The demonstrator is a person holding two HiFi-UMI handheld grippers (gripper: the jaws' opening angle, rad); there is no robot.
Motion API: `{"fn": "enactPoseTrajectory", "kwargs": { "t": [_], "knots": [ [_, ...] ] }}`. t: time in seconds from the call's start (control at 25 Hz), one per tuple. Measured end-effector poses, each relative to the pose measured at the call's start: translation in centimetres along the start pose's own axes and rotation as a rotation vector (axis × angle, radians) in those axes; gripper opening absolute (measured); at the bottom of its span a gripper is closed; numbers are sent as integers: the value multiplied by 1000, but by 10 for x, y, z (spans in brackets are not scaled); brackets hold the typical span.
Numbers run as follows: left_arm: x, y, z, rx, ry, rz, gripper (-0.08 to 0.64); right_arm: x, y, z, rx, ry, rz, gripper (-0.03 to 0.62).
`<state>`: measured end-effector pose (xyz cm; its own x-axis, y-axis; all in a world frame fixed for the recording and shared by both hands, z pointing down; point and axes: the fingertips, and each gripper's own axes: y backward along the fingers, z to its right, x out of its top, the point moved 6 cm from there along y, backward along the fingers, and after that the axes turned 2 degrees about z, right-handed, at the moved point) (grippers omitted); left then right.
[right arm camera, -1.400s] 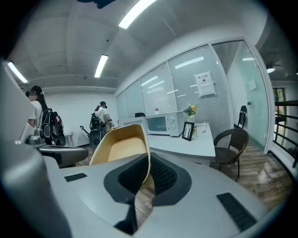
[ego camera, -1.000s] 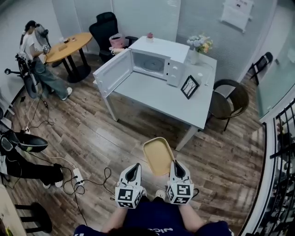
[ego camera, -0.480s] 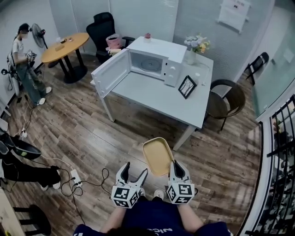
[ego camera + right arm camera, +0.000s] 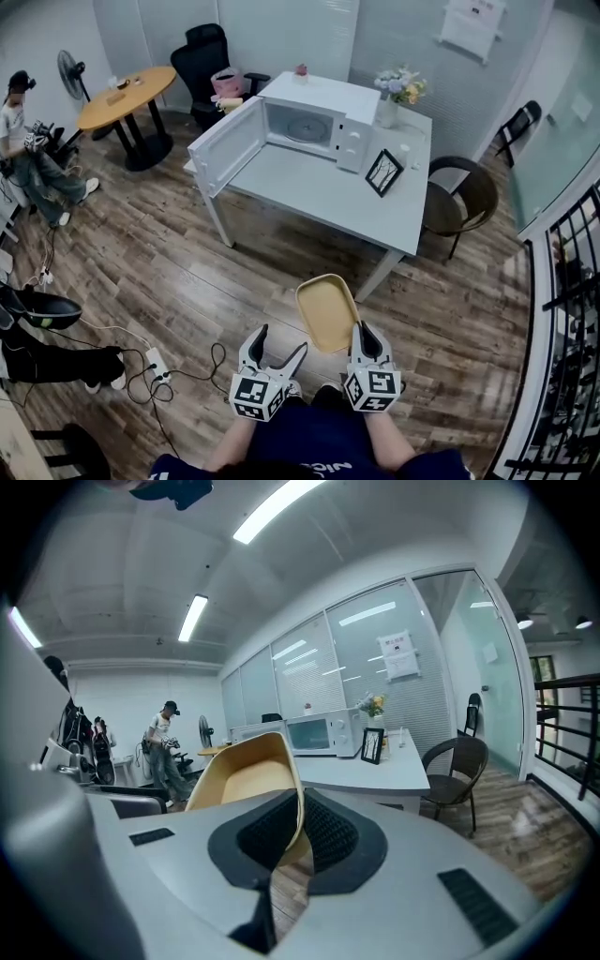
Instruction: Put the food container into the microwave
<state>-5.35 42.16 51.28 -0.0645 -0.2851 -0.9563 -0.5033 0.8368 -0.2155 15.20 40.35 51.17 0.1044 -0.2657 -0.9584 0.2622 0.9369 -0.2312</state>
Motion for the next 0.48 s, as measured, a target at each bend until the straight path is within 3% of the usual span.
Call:
{"fn": "enactPoseTrajectory", "kwargs": {
  "t": [0.48],
  "knots": [
    [6, -5, -27, 53, 1, 5, 380, 3, -24, -7, 20, 39, 0, 38]
  ]
}}
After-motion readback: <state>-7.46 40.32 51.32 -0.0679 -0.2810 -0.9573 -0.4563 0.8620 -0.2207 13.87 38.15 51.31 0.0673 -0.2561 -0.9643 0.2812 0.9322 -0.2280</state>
